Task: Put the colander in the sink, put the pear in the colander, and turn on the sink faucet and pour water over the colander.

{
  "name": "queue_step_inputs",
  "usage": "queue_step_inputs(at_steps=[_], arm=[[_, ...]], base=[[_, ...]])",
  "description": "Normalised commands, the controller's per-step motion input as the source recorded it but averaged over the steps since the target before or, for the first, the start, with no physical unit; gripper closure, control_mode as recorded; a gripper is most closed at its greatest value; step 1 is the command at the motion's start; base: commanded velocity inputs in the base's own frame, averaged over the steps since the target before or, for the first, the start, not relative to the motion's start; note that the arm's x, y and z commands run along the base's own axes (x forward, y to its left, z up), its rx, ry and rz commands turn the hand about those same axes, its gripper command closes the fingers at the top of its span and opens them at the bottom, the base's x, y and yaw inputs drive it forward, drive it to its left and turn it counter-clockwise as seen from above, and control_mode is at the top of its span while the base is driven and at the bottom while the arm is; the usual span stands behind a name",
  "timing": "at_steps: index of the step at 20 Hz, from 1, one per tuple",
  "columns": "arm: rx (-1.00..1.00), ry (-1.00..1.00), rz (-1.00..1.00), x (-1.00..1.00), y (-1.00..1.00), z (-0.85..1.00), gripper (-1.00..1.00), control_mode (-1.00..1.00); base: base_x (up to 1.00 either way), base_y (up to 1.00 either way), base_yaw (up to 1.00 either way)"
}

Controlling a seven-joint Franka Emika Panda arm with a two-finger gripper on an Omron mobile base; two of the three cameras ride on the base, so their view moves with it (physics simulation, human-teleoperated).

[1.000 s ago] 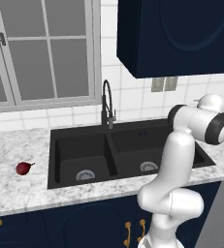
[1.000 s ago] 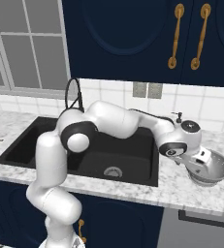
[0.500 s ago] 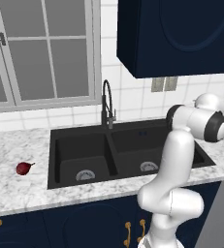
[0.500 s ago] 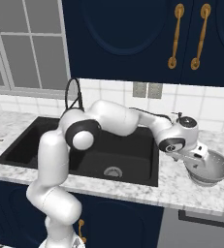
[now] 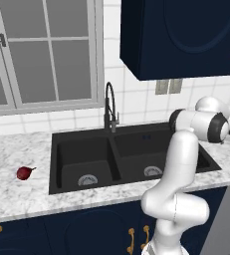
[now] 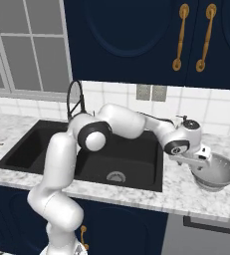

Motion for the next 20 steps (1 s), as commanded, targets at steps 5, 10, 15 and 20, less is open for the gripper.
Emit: queue_step_inputs(at_steps=[5, 10, 15, 20], arm=[[0.00, 0.04, 0.05, 0.02, -0.04, -0.23, 1.00, -1.00], [0.00, 0.00, 0.00, 0.00, 0.00, 0.00, 1.00, -1.00], [0.00, 0.00, 0.00, 0.00, 0.00, 0.00, 1.00, -1.00], [0.00, 0.00, 0.00, 0.00, 0.00, 0.00, 1.00, -1.00]], base=[[0.00, 0.00, 0.00], [0.00, 0.00, 0.00], [0.00, 0.00, 0.00], [0.00, 0.00, 0.00]])
